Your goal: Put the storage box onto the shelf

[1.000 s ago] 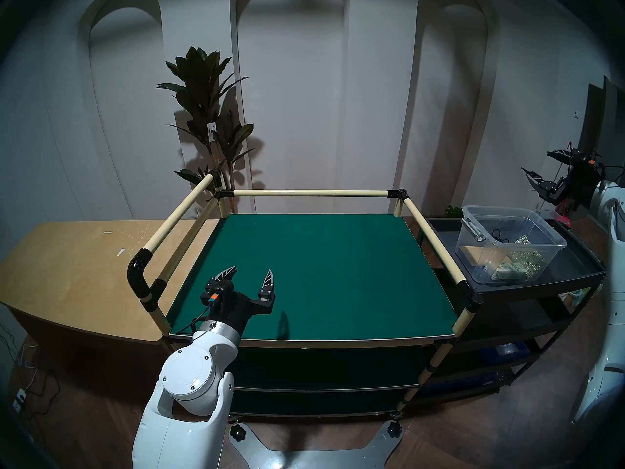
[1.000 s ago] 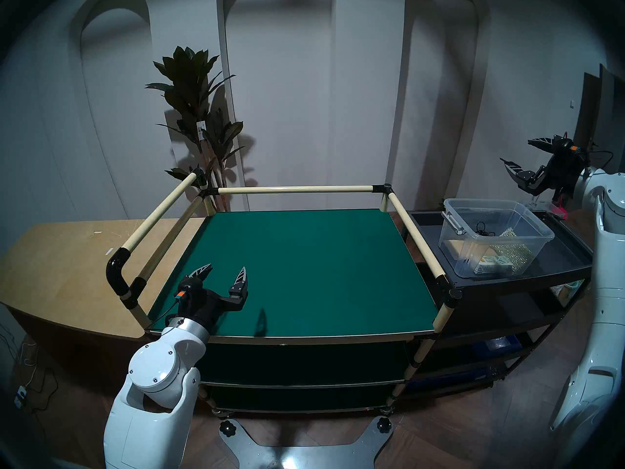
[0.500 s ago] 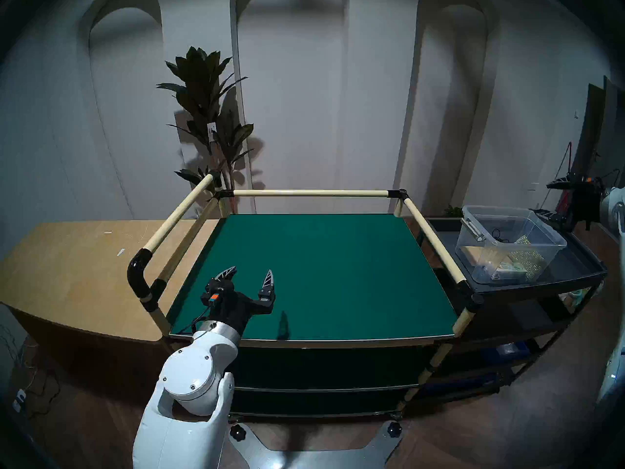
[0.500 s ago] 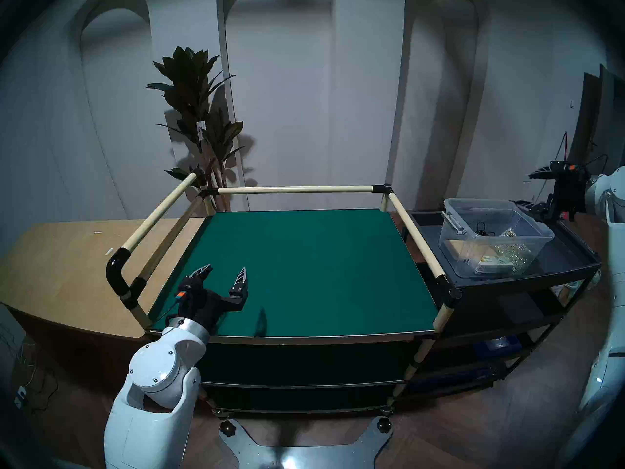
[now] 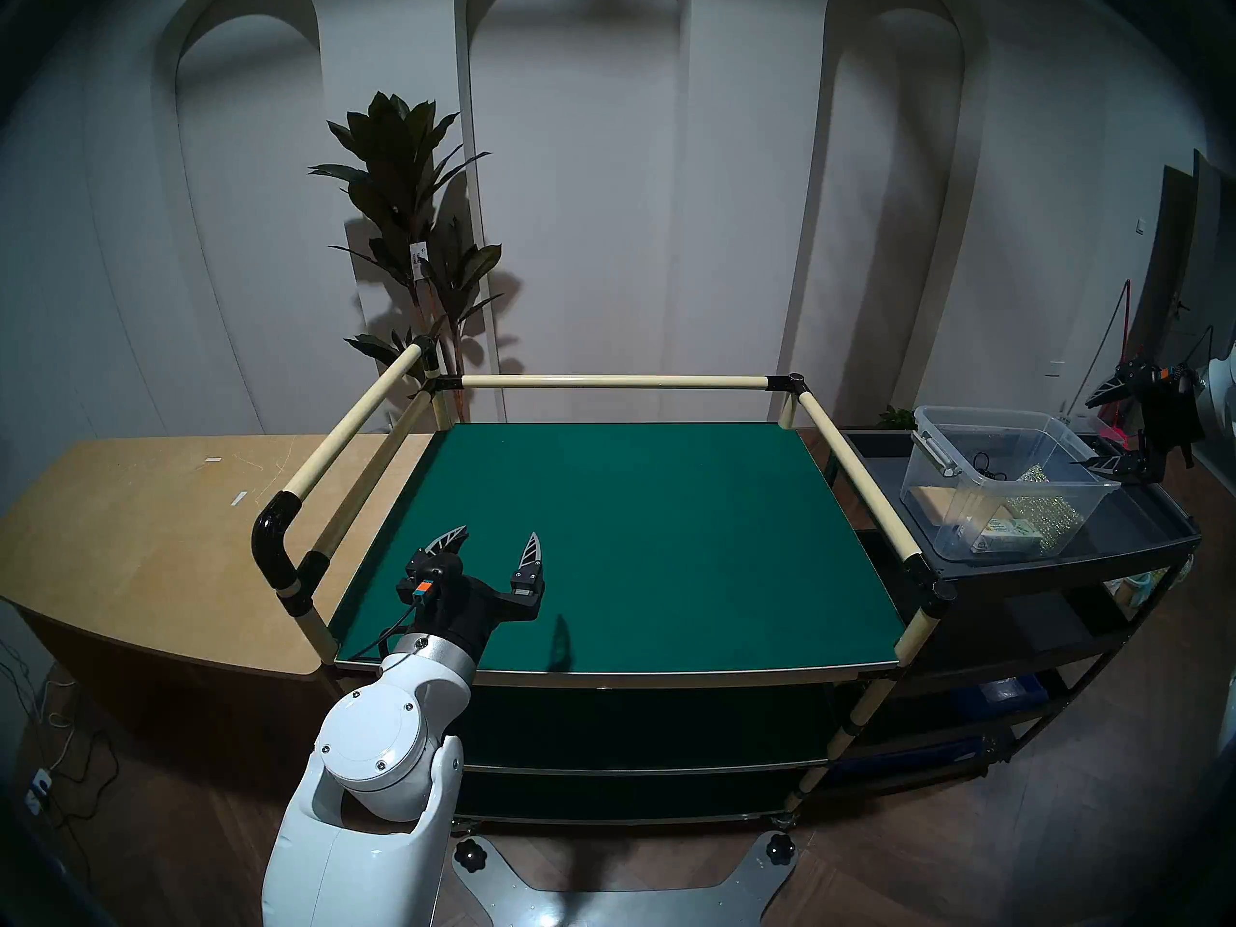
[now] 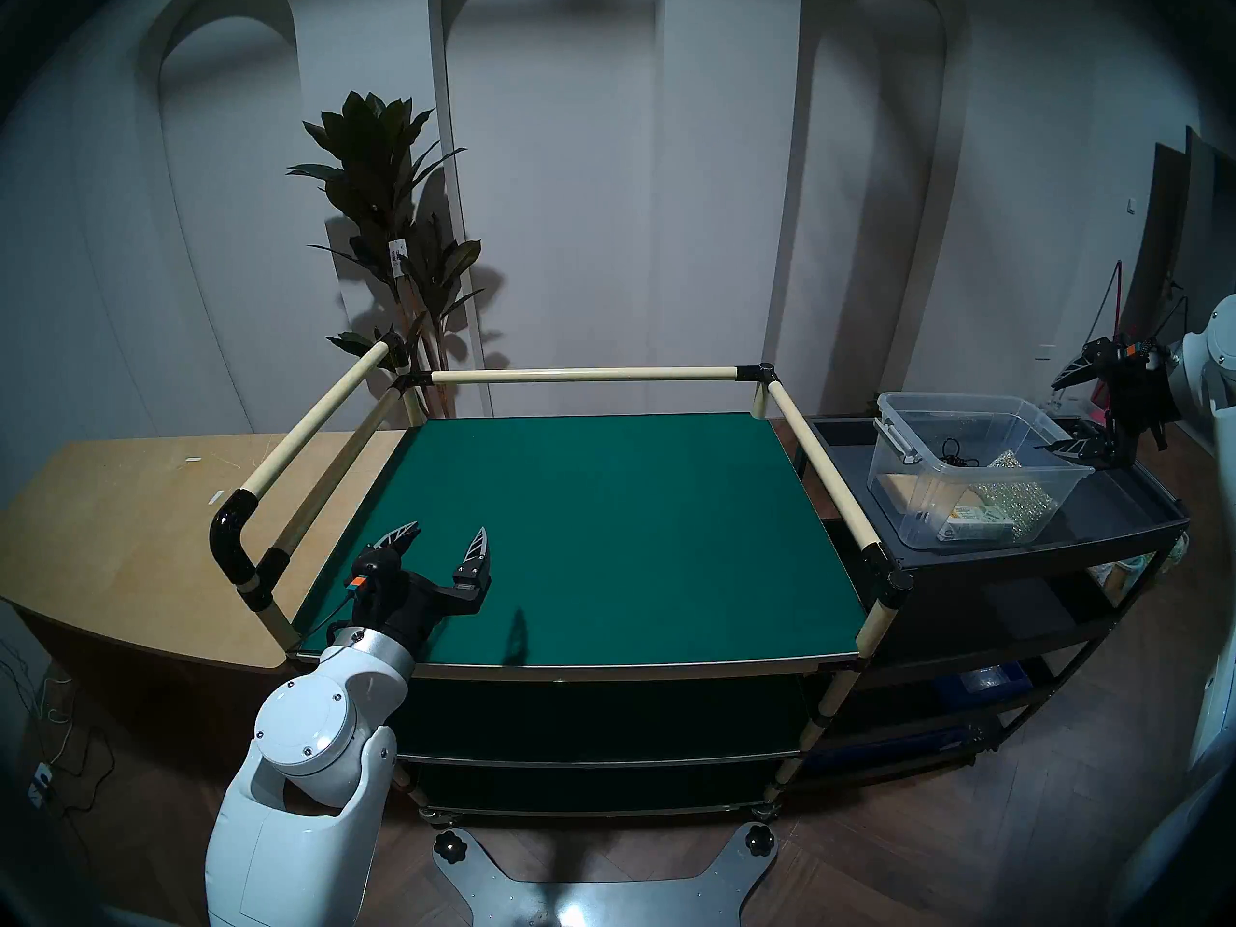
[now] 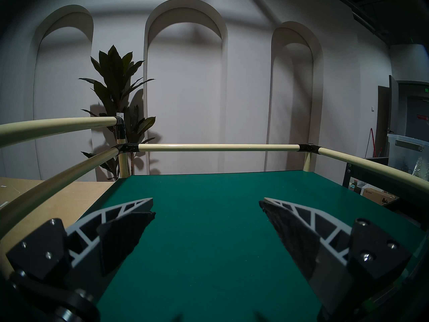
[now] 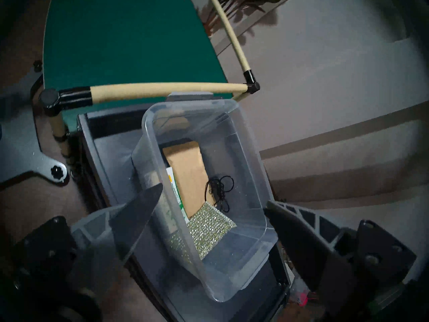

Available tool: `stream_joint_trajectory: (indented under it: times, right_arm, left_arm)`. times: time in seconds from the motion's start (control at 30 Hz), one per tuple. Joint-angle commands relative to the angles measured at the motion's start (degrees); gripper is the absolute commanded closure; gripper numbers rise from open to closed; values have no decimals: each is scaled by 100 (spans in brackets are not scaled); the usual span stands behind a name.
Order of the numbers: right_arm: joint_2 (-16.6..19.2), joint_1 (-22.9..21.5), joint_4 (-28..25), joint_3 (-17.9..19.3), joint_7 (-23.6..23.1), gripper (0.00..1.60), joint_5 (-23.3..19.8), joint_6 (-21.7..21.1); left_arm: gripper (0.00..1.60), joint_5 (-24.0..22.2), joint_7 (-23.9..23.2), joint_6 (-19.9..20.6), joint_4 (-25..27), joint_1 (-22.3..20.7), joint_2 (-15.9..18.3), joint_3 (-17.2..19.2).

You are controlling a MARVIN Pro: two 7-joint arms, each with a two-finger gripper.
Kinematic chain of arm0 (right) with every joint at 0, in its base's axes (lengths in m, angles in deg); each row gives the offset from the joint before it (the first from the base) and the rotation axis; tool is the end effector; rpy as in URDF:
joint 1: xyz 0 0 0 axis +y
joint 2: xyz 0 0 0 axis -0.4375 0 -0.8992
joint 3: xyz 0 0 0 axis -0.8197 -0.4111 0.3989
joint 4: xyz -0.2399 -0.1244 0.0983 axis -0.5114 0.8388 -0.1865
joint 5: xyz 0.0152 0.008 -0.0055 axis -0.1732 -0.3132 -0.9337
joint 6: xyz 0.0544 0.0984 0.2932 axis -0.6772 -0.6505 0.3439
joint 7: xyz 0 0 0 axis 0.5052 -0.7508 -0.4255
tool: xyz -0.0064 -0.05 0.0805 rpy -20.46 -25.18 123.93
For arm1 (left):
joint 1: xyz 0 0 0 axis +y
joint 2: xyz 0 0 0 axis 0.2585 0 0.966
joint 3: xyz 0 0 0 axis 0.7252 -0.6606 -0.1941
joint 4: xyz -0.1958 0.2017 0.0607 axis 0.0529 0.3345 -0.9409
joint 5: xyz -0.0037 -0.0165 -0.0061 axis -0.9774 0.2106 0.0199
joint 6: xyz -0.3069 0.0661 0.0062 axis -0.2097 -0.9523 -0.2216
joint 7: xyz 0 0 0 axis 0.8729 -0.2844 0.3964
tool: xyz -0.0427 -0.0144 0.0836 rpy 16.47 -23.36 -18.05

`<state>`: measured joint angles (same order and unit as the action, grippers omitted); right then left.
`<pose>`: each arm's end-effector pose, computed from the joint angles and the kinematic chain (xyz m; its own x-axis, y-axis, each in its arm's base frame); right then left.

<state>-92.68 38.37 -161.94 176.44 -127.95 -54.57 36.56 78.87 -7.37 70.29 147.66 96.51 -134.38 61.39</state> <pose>0.3708 -0.3710 -0.0017 0.1454 0.9540 0.2621 0.6999 -0.2865 0.6543 0.3195 -0.0137 -0.2685 0.0196 0.0157 0.9997 -0.1523 -0.9882 0.0185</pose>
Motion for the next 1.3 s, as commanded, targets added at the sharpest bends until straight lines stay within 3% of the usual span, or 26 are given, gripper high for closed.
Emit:
stream_joint_trajectory:
  times: [0.0,0.2,0.37,0.6,1.27]
  right_arm:
    - [588,-592,-226,-639,16,0,220,251]
    - [496,-870,-219,-1123,24,0,376,339]
    - [247,-1129,-66,-1738,148,0,662,450]
    - [6,-1486,179,-2204,235,0,908,506]
    - [-792,-2565,2018,-3774,96,0,2151,1029]
  left_arm:
    - [0,1,-5,-34,118,-53,5,8]
    - [0,0,-3,-34,118,-53,6,7]
    - [0,-1,-1,-34,118,-53,7,6]
    - [0,-2,0,-35,118,-54,8,5]
    - [0,-5,2,-38,145,-45,17,5]
